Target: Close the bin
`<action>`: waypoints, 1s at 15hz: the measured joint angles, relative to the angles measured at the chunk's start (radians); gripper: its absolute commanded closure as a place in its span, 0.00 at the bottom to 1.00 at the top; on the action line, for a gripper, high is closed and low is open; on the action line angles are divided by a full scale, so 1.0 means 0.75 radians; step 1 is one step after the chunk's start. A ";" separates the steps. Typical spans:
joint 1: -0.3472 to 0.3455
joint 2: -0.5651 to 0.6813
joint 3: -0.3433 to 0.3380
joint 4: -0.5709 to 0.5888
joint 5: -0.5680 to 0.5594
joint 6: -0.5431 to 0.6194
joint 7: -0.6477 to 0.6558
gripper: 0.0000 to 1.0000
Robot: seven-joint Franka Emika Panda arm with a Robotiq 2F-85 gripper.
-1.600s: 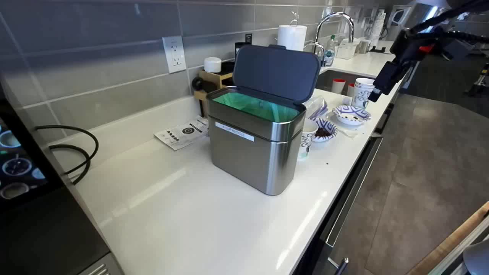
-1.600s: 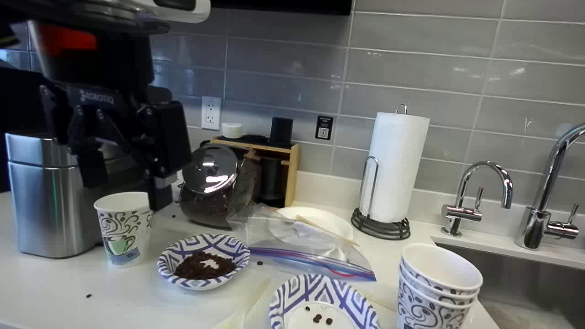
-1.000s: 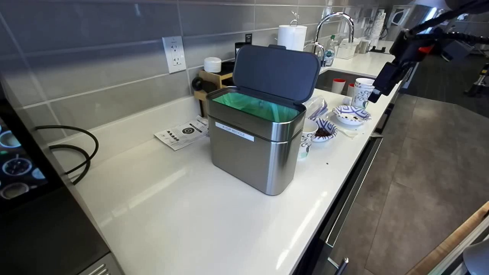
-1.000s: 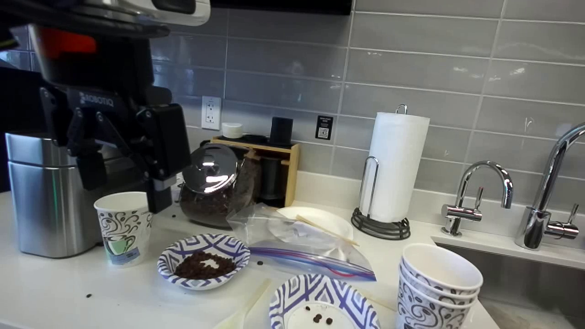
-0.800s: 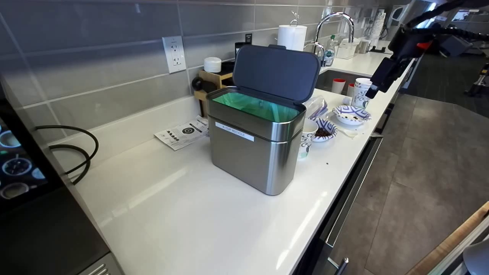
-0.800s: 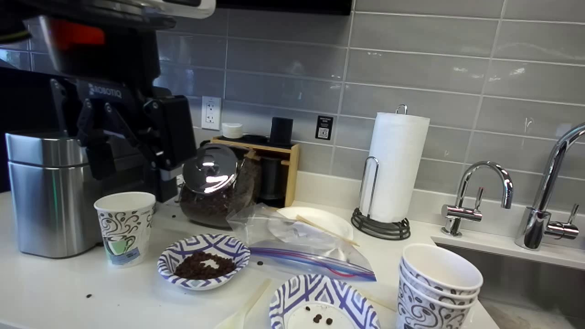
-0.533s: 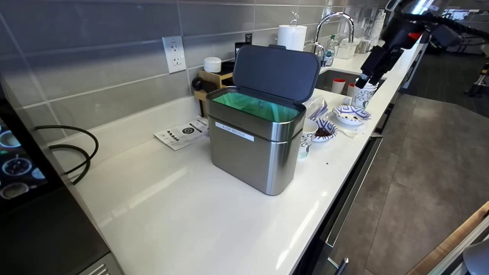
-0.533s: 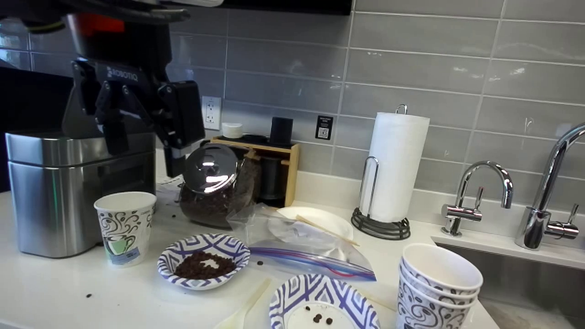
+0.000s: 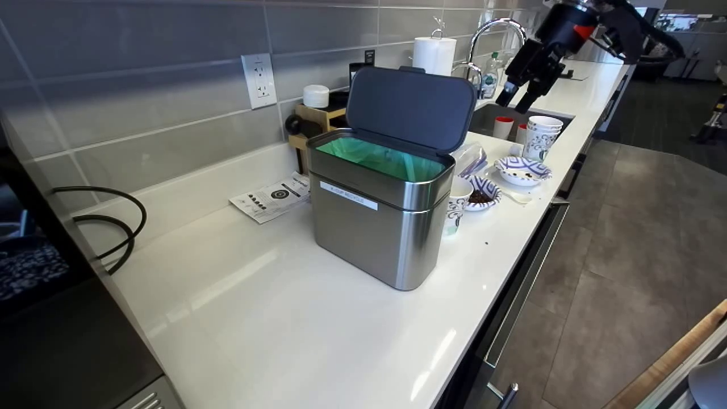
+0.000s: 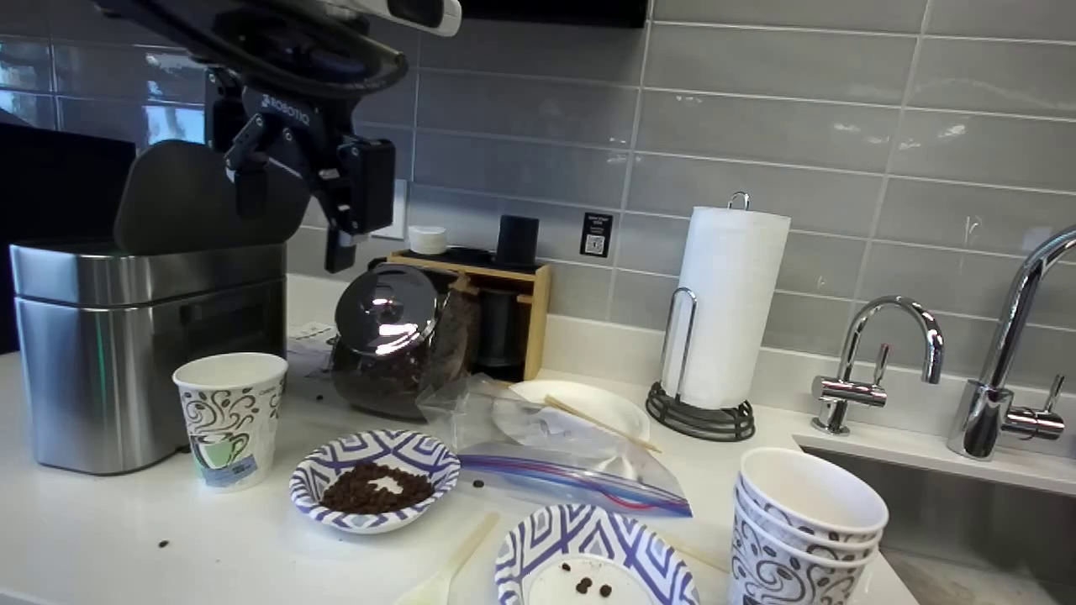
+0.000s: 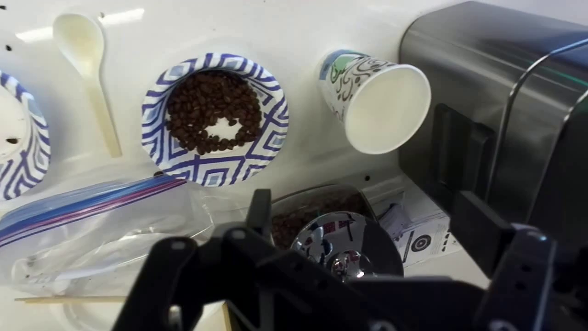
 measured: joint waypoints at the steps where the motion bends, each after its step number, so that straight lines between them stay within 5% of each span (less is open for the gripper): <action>1: 0.000 0.024 -0.005 0.044 0.036 -0.068 -0.013 0.00; 9: -0.027 0.179 -0.013 0.324 0.263 -0.584 -0.080 0.00; 15: -0.063 0.261 0.010 0.392 0.481 -0.727 -0.205 0.00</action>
